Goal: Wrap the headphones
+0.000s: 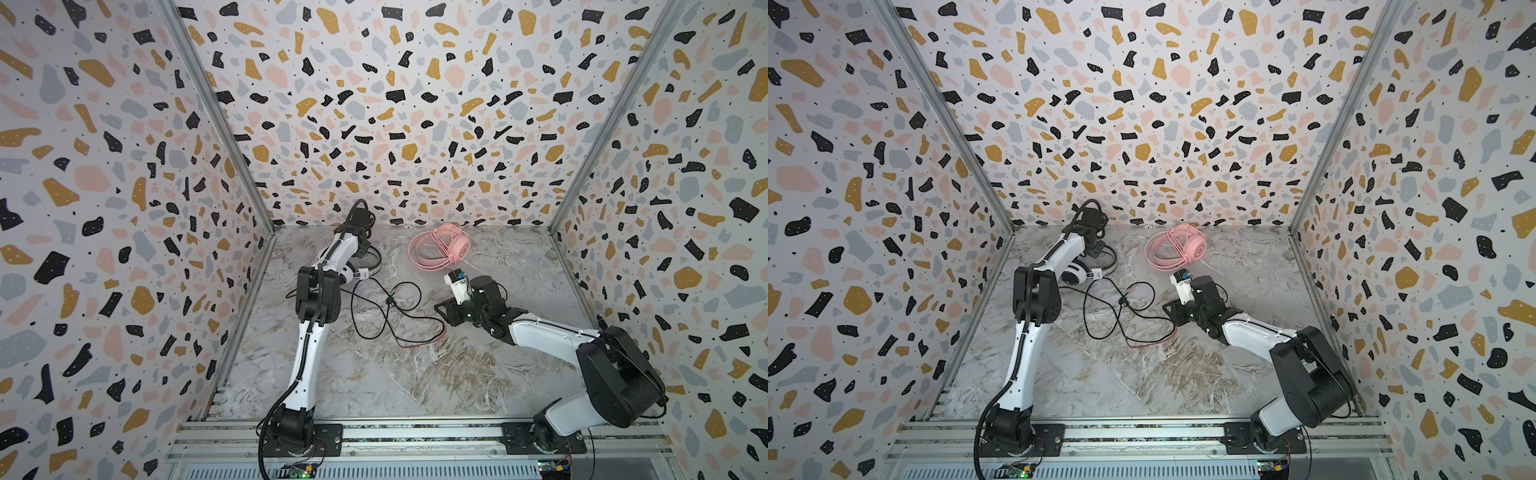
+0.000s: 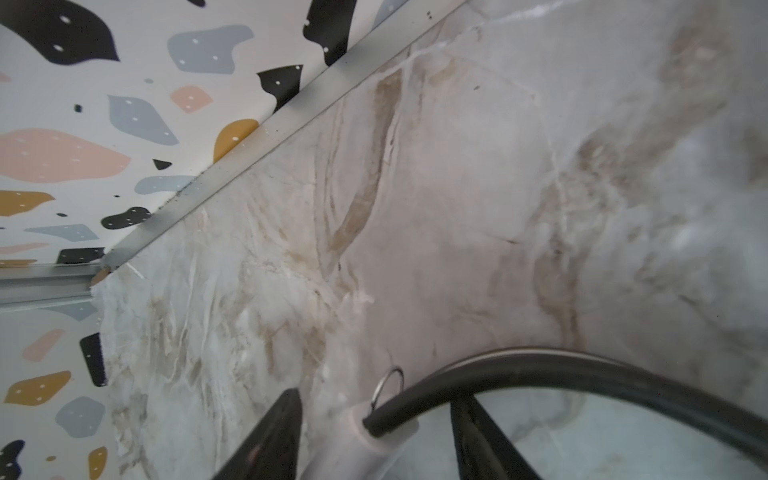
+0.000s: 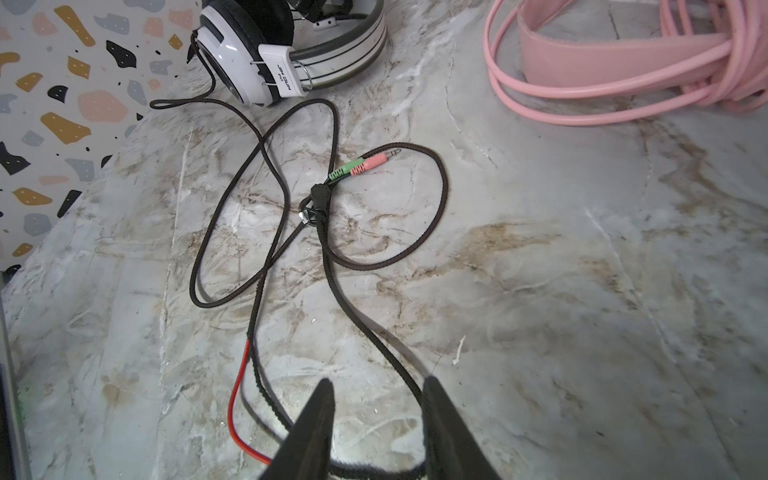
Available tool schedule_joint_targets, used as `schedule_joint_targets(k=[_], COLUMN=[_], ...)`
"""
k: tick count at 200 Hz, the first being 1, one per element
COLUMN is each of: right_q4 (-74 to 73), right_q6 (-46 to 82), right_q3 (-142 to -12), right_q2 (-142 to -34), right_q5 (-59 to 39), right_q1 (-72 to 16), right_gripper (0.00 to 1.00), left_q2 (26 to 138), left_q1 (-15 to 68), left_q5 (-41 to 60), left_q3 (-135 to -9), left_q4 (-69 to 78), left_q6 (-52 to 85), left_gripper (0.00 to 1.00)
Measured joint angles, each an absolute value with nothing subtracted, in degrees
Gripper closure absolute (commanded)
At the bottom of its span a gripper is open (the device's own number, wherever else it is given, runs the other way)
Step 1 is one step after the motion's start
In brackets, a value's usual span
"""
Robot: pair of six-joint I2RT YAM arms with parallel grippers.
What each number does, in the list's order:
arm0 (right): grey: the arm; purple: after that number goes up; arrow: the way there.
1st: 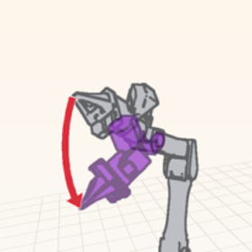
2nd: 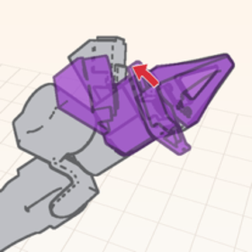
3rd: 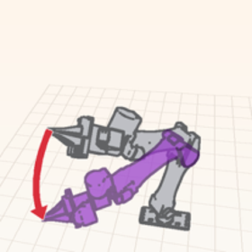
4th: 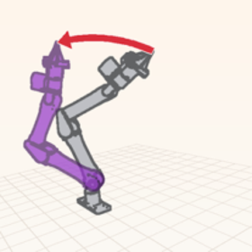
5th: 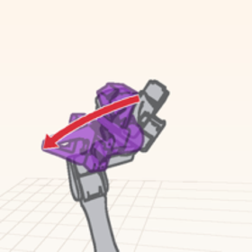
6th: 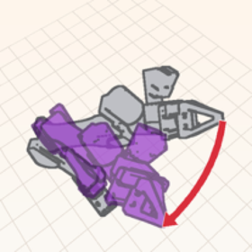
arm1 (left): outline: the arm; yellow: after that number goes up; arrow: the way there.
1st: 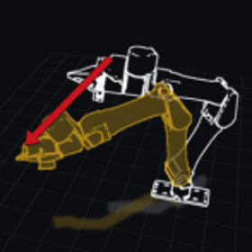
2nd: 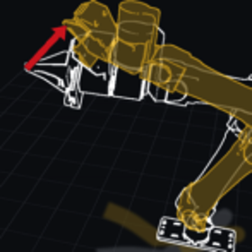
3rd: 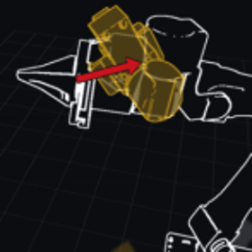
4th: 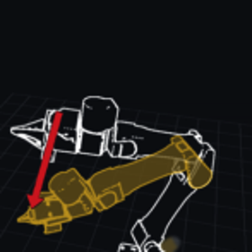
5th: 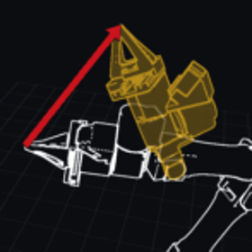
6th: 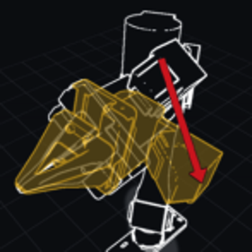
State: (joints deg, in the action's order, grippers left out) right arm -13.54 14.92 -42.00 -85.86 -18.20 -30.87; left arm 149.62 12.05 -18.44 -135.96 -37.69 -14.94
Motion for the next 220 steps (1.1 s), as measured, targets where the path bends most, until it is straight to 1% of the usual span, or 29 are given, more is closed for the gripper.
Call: schedule_joint_targets(k=[14,19,31,48,63,91,100,104,116,126,129,145,155,169,182,220], right_q4=[-13.6,-13.5,-13.6,-13.5,-13.6,-13.6,-13.6,-13.5,-13.5,-13.5,-13.6,-13.6,-13.6,-13.6,-13.6,-13.6], right_q6=[14.9,14.9,14.9,14.9,14.9,14.9,14.9,14.9,14.9,14.9,14.9,14.9,14.9,14.9,14.9,14.9], right_q3=[-42.0,-42.0,-42.0,-42.0,-42.0,-42.0,-42.0,-42.0,-42.0,-42.0,-42.0,-42.0,-42.0,-42.0,-42.0,-42.0], right_q2=[-85.9,-85.9,-85.9,-85.9,-85.9,-85.9,-85.9,-85.9,-85.9,-85.9,-85.9,-85.9,-85.9,-85.9,-85.9,-85.9], right_q5=[-18.2,-18.2,-18.2,-18.2,-18.2,-18.2,-18.2,-18.2,-18.2,-18.2,-18.2,-18.3,-18.4,-18.5,-18.5,-18.5], right_q1=[-30.9,-30.9,-30.9,-30.9,-30.9,-30.9,-30.9,-30.9,-30.9,-30.9,-30.9,-30.9,-30.9,-30.9,-30.9,-30.9], right_gripper=[0.62,0.62,0.62,0.62,0.62,0.63,0.63,0.63,0.62,0.63,0.62,0.62,0.62,0.62,0.62,0.62], left_q2=[149.3,149.3,148.8,147.7,146.3,143.2,140.9,139.7,135.0,131.3,130.0,125.9,124.7,124.6,125.6,131.1], left_q1=[11.1,10.8,9.8,8.3,7.2,6.0,5.8,5.8,5.8,6.1,6.2,6.8,7.0,7.1,7.3,6.9], left_q5=[-17.8,-17.7,-17.6,-17.5,-17.5,-18.2,-18.2,-18.2,-18.2,-17.6,-17.2,-15.6,-15.5,-15.6,-16.0,-18.8], left_q3=[-136.3,-136.3,-135.9,-134.4,-133.3,-128.2,-124.5,-122.3,-114.5,-108.0,-105.8,-99.2,-98.3,-100.0,-104.2,-117.2], left_q4=[-38.4,-38.8,-39.1,-39.4,-39.9,-41.6,-41.2,-40.8,-39.5,-39.0,-38.8,-38.8,-39.7,-40.4,-41.8,-44.2], left_q6=[-12.6,-11.9,-9.9,-6.1,-2.5,5.9,8.4,9.5,12.5,14.9,15.4,17.7,17.8,17.7,17.1,15.0], left_gripper=[0.64,0.7,0.74,0.87,0.91,0.92,0.88,0.85,0.69,0.5,0.46,0.33,0.26,0.22,0.19,0.19])
